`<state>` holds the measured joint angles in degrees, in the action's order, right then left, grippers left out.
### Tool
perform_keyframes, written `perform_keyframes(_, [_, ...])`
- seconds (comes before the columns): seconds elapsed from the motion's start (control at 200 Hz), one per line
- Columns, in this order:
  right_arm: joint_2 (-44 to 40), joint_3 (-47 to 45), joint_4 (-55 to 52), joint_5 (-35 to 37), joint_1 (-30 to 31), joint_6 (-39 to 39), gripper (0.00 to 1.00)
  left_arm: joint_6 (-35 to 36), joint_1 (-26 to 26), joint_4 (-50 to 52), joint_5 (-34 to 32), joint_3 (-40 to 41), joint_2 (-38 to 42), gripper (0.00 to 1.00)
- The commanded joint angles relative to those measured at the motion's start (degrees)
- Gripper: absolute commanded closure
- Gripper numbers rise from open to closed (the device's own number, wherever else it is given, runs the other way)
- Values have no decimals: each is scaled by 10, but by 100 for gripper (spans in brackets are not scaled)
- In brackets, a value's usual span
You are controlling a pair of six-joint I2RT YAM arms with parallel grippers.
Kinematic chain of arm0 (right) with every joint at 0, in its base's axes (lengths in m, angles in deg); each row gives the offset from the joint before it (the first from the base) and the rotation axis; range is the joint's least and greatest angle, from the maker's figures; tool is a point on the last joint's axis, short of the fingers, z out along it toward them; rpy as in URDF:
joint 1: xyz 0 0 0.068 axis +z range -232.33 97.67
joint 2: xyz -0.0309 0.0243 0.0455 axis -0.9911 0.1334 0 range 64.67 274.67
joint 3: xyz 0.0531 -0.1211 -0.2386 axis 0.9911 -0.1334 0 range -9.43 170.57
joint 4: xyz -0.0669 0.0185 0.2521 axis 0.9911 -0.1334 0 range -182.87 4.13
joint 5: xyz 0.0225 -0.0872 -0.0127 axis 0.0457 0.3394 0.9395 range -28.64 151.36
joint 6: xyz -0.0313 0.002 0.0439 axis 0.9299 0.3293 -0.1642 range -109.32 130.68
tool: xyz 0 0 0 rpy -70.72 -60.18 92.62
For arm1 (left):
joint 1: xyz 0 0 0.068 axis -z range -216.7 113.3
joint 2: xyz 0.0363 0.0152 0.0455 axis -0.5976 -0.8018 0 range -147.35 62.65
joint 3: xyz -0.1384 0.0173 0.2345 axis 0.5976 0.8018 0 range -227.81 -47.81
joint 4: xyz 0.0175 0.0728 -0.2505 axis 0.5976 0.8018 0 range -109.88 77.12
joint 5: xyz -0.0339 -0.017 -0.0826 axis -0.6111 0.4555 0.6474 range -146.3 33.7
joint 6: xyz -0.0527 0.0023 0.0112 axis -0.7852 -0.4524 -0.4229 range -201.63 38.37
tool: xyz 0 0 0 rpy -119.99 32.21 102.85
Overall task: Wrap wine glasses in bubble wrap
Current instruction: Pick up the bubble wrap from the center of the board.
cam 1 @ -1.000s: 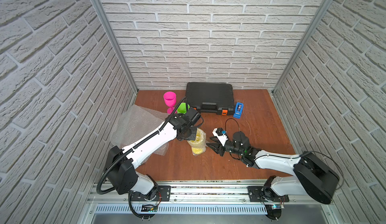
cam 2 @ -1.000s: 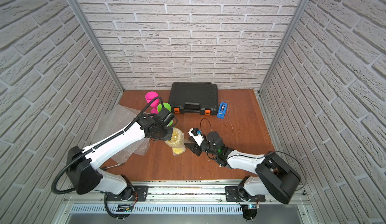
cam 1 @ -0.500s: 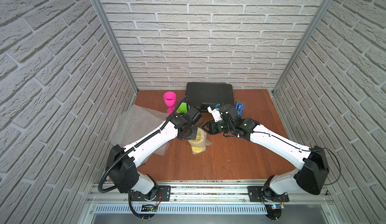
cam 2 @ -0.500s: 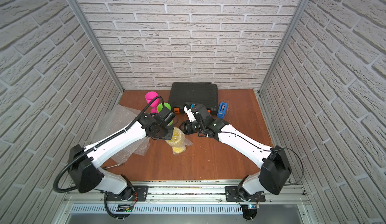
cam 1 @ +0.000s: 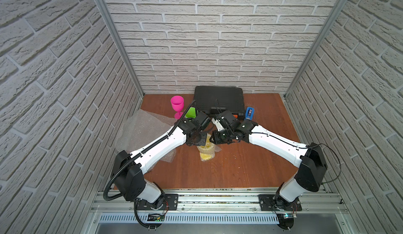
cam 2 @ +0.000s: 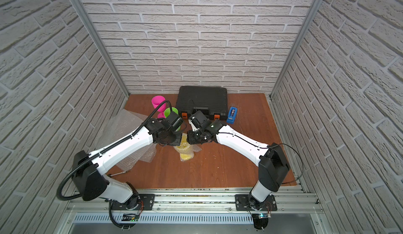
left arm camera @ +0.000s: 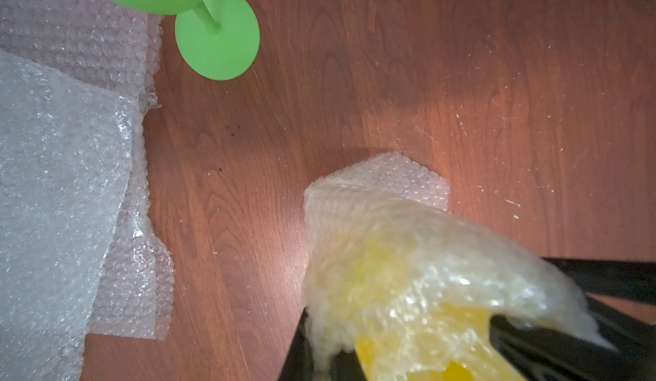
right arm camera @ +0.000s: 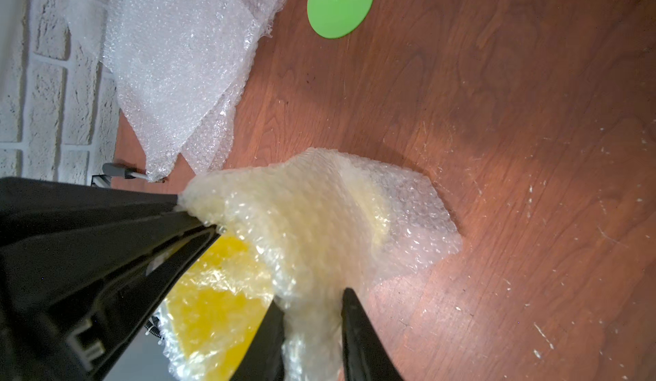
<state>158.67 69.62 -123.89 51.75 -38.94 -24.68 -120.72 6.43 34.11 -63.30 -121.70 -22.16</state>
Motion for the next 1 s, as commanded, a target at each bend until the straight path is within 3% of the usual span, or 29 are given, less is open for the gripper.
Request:
perform_keyframes(0.0, [15,21,-44,42,5,0,82,-9,3,-44,11,-5,14,90])
perform_keyframes(0.1, [11,41,-77,71,4,7,97,4,3,-73,13,4,41,81])
perform_keyframes(0.225, [8,74,-145,105,-8,15,97,19,-7,-85,-26,8,85,45])
perform_keyframes(0.325, [-11,78,-177,120,-32,28,97,32,-21,-102,-41,13,122,32])
perform_keyframes(0.5, [-45,97,-234,162,-98,59,97,59,-62,-122,-46,38,166,30])
perform_keyframes(0.695, [-52,127,-265,169,-239,110,97,103,-135,-132,5,69,174,35])
perform_keyframes(0.995, [51,267,-262,162,-435,158,98,179,-216,-186,69,130,193,36])
